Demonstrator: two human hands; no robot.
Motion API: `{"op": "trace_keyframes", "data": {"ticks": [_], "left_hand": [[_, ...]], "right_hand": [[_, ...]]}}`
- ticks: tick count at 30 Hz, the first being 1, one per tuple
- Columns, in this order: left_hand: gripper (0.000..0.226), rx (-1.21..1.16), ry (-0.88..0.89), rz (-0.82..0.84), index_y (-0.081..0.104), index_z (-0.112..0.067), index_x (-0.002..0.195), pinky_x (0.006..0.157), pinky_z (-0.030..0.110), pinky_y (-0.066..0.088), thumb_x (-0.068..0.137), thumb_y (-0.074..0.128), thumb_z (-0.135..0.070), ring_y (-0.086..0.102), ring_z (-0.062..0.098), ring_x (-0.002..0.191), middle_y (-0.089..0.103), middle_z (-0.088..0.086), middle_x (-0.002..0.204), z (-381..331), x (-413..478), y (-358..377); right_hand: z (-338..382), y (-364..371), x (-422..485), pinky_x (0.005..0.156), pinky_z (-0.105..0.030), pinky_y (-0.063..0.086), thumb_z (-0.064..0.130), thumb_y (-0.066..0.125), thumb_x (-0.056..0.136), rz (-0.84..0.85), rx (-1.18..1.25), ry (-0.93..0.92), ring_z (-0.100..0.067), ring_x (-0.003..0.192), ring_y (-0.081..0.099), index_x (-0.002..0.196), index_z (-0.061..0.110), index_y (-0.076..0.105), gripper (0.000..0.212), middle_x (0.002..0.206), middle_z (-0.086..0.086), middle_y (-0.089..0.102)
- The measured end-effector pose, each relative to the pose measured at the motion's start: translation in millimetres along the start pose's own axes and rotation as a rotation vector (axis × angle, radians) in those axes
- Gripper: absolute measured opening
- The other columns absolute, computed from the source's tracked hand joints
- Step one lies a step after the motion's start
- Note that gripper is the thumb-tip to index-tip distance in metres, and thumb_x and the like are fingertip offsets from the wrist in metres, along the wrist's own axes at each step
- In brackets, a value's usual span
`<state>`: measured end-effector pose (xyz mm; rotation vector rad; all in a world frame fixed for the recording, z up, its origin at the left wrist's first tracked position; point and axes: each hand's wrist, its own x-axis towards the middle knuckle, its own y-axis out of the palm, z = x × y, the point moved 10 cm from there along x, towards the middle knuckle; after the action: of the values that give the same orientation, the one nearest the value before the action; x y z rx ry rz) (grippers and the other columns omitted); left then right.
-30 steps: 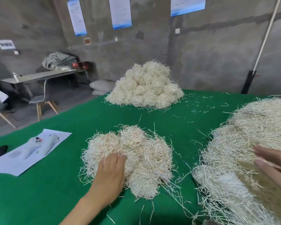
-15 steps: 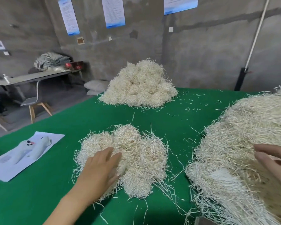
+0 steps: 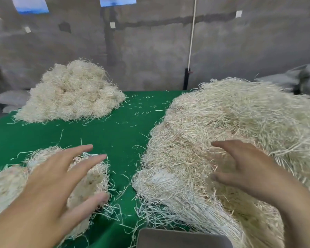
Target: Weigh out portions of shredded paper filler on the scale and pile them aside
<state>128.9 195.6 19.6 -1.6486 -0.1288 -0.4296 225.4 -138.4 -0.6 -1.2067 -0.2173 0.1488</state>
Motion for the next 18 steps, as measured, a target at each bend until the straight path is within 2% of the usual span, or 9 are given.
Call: {"op": "trace_keyframes", "data": {"ticks": [2, 4, 6, 9, 11, 12, 15, 17, 18], "left_hand": [[0.062, -0.105, 0.079, 0.000, 0.025, -0.064, 0.140, 0.103, 0.044, 0.031, 0.082, 0.032, -0.083, 0.011, -0.016, 0.137, 0.015, -0.038, 0.151, -51, 23, 3], [0.053, -0.245, 0.109, 0.101, 0.013, -0.075, 0.132, 0.111, 0.037, 0.023, 0.082, 0.031, -0.081, 0.000, -0.023, 0.134, 0.002, -0.049, 0.144, -89, 44, 22], [0.057, -0.310, 0.107, 0.229, 0.006, -0.073, 0.131, 0.119, 0.037, 0.017, 0.082, 0.036, -0.075, 0.004, -0.016, 0.136, 0.000, -0.051, 0.138, -115, 65, 47], [0.079, -0.370, 0.131, 0.318, -0.002, -0.060, 0.144, 0.120, 0.035, 0.006, 0.083, 0.046, -0.073, 0.006, -0.009, 0.138, 0.007, -0.040, 0.147, -147, 88, 74], [0.094, -0.515, 0.115, 0.337, -0.010, -0.067, 0.139, 0.117, 0.036, 0.015, 0.074, 0.057, -0.078, 0.021, -0.008, 0.136, 0.016, -0.036, 0.148, -164, 99, 83], [0.099, -0.634, 0.096, 0.343, -0.010, -0.073, 0.134, 0.111, 0.033, 0.035, 0.069, 0.064, -0.076, 0.037, -0.013, 0.127, 0.029, -0.031, 0.145, -171, 105, 85], [0.101, -1.010, 0.054, 0.318, 0.008, -0.055, 0.143, 0.077, 0.017, 0.055, 0.075, 0.080, -0.036, 0.064, -0.007, 0.096, 0.063, -0.020, 0.114, -183, 126, 93], [0.059, -1.196, 0.035, 0.183, 0.046, -0.030, 0.133, 0.074, 0.020, 0.055, 0.084, 0.070, -0.008, 0.068, 0.005, 0.088, 0.069, -0.004, 0.099, -176, 137, 84], [0.041, -1.211, 0.026, 0.122, 0.061, -0.036, 0.112, 0.071, 0.019, 0.054, 0.086, 0.065, -0.004, 0.068, 0.006, 0.083, 0.071, -0.003, 0.091, -168, 137, 79]], "right_hand": [[-10, 18, 0, 0.118, -0.040, 0.016, 0.061, 0.073, 0.072, 0.129, -0.116, 0.095, -0.013, 0.143, 0.022, 0.150, 0.048, 0.017, 0.097, 0.155, 0.018, 0.024], [-16, 21, 5, 0.119, -0.047, 0.015, 0.045, 0.072, 0.081, 0.131, -0.195, 0.174, -0.022, 0.141, 0.027, 0.141, 0.043, 0.037, 0.069, 0.148, 0.009, 0.041], [-17, 7, 13, 0.107, -0.047, 0.033, 0.032, 0.062, 0.090, -0.001, -0.289, 0.150, -0.023, 0.118, 0.047, 0.103, 0.033, 0.060, 0.013, 0.110, 0.005, 0.062], [-15, -10, 13, 0.080, -0.036, 0.039, 0.045, 0.061, 0.092, -0.138, -0.171, 0.018, -0.012, 0.081, 0.054, 0.078, 0.028, 0.057, 0.022, 0.072, 0.010, 0.059], [0, -21, 7, 0.064, -0.029, 0.042, 0.049, 0.059, 0.087, -0.196, 0.109, -0.071, -0.006, 0.067, 0.054, 0.082, 0.034, 0.061, 0.016, 0.065, 0.009, 0.061], [11, -25, 4, 0.055, -0.023, 0.043, 0.047, 0.059, 0.087, -0.228, 0.244, -0.116, -0.003, 0.060, 0.056, 0.083, 0.036, 0.062, 0.012, 0.065, 0.010, 0.063], [46, -27, -3, 0.047, -0.013, 0.042, 0.031, 0.059, 0.094, -0.247, 0.557, -0.228, 0.002, 0.053, 0.058, 0.081, 0.040, 0.054, 0.016, 0.068, 0.026, 0.063], [65, -17, -6, 0.049, -0.013, 0.042, 0.030, 0.057, 0.096, -0.138, 0.701, -0.265, 0.005, 0.056, 0.055, 0.094, 0.036, 0.061, 0.007, 0.073, 0.021, 0.063], [71, -13, -8, 0.054, -0.012, 0.043, 0.035, 0.057, 0.096, -0.088, 0.704, -0.290, 0.008, 0.064, 0.056, 0.105, 0.038, 0.061, 0.011, 0.080, 0.023, 0.063]]}}
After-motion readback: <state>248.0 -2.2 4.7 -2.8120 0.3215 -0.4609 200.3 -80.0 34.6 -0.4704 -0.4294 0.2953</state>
